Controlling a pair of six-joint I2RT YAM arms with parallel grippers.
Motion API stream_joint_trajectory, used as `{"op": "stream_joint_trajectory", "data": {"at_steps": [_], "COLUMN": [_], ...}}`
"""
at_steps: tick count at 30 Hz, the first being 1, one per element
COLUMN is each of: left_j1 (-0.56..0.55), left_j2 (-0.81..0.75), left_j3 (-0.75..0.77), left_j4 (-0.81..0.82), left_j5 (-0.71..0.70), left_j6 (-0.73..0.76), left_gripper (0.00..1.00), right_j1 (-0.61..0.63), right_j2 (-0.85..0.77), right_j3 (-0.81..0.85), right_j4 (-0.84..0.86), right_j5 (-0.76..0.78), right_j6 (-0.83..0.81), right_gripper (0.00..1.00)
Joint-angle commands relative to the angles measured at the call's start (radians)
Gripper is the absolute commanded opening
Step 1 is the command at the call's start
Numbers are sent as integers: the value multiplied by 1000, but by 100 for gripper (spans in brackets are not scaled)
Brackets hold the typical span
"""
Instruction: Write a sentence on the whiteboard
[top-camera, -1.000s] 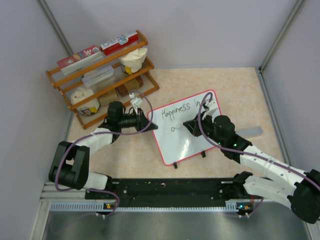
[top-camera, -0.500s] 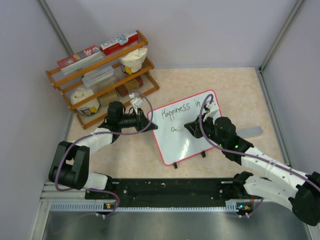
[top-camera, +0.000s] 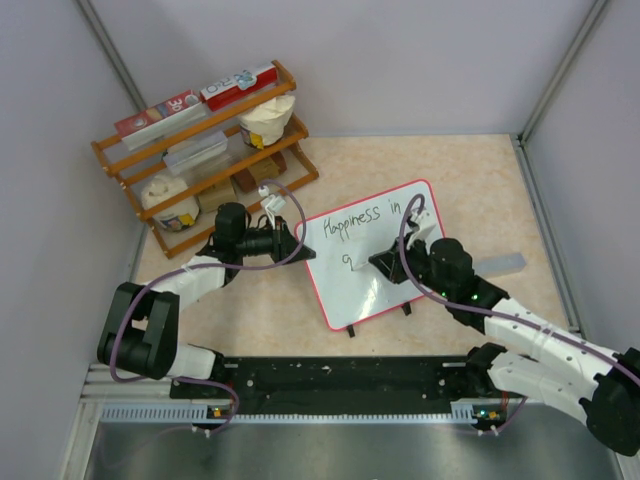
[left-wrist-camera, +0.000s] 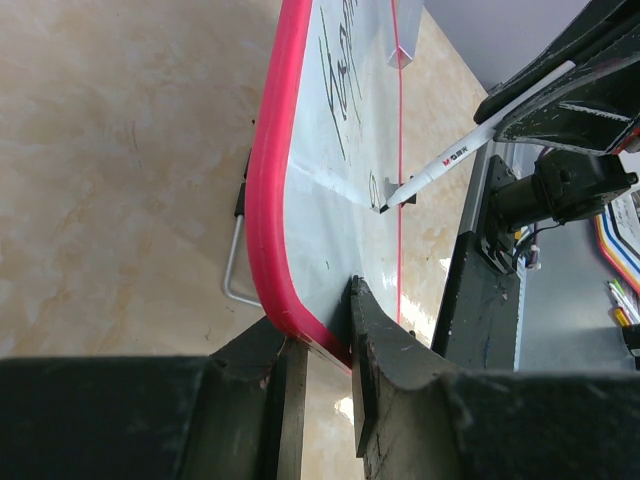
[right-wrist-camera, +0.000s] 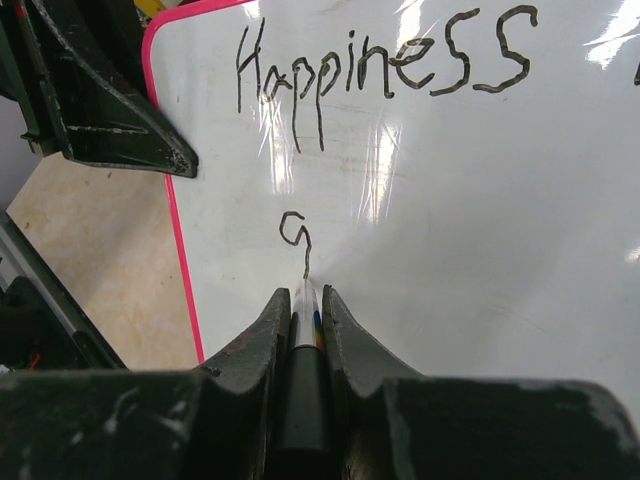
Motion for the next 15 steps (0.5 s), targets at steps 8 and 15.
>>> {"op": "stream_joint_trajectory", "data": {"at_steps": [8, 15], "left_j1": [-27, -27], "left_j2": [18, 15], "left_j3": [-21, -21], "left_j4": [-38, -43], "left_j5": [-51, -52], "left_j6": [150, 151], "left_gripper": [0, 0], "right_j1": [9, 11], "right_j2": [36, 60], "right_j3": [-11, 12], "right_j4": [51, 94], "right_j5": [-30, -30], "right_j6": [18, 44], "right_gripper": [0, 0]}}
